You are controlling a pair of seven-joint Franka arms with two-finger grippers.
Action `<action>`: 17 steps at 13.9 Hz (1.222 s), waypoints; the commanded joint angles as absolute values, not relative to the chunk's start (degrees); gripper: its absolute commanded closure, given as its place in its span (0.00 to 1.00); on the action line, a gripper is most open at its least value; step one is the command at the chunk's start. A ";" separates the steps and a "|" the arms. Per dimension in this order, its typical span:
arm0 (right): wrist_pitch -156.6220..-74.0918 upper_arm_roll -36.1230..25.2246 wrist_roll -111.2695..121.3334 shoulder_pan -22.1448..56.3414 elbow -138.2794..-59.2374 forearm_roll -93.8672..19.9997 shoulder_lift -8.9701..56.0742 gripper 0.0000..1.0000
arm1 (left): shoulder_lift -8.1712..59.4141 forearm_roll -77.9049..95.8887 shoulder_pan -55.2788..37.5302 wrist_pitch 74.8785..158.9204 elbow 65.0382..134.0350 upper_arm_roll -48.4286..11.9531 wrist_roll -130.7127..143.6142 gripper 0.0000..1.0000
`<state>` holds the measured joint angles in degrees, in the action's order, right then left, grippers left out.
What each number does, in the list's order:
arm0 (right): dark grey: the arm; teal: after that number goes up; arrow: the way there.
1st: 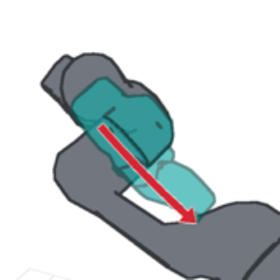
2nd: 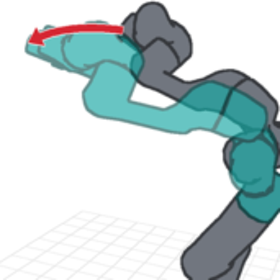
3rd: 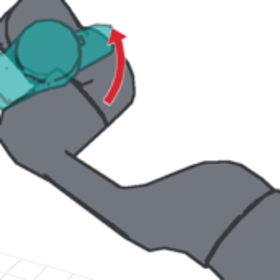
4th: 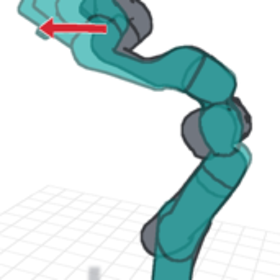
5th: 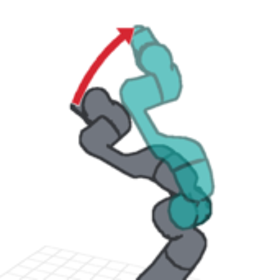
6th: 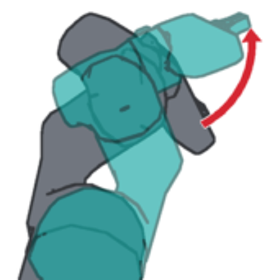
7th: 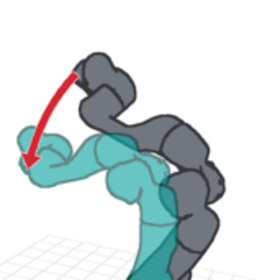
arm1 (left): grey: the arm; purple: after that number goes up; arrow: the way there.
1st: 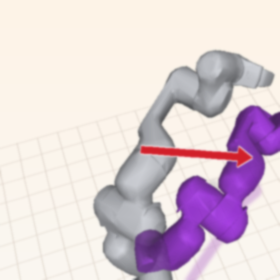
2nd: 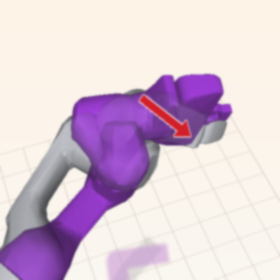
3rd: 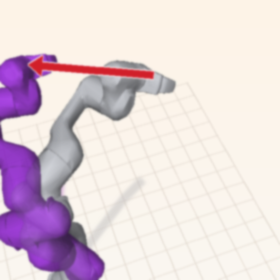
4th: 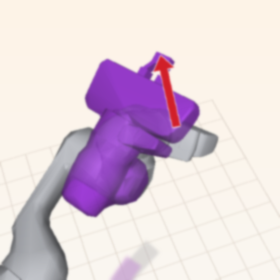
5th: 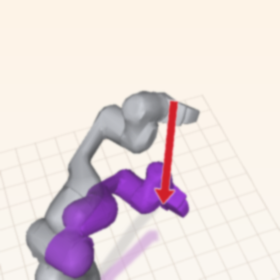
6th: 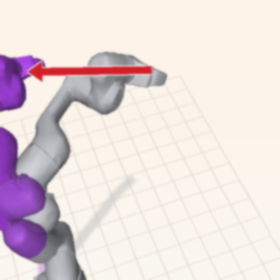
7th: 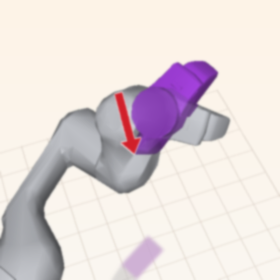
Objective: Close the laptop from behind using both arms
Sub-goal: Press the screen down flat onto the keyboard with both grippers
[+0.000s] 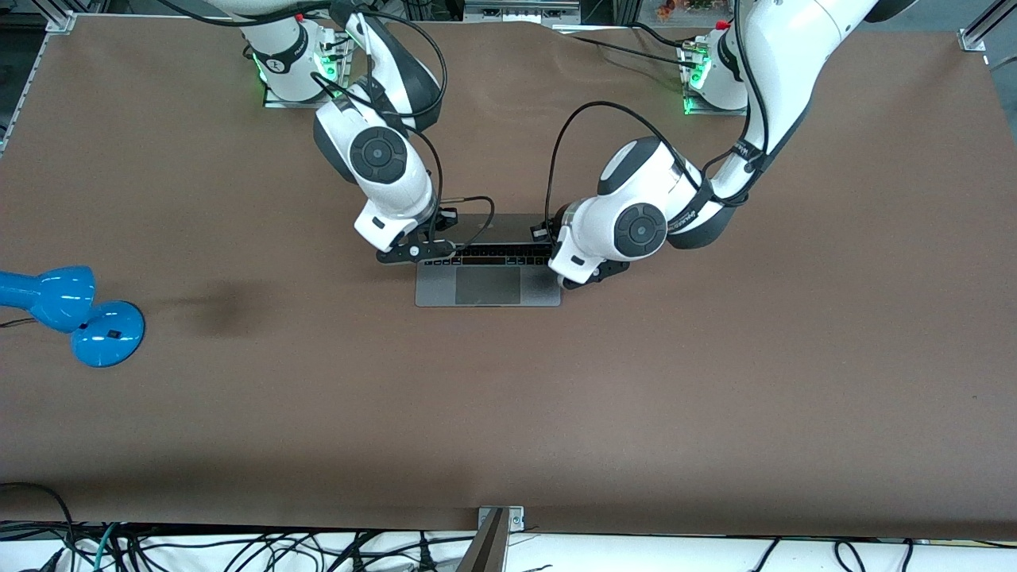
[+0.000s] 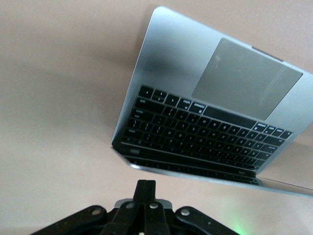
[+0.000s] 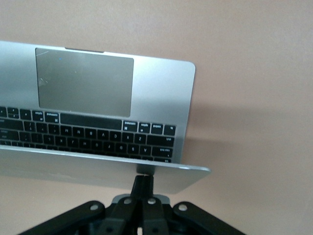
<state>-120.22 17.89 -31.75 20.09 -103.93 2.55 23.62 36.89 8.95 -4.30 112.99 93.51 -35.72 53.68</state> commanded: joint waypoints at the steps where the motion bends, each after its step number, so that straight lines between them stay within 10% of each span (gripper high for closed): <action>1: -121.54 17.58 -31.64 19.69 -100.11 4.30 27.32 1.00 | 40.42 5.90 -4.39 112.59 90.00 -35.43 53.70 1.00; 17: -138.07 16.26 -30.06 19.78 -99.58 10.81 40.43 1.00 | 51.59 -1.23 -6.06 120.41 85.17 -32.44 53.09 1.00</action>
<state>-136.89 16.16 -30.83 19.77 -100.96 9.91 38.69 49.33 0.74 -4.78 120.46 88.17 -32.95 53.29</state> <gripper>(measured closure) 0.991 0.991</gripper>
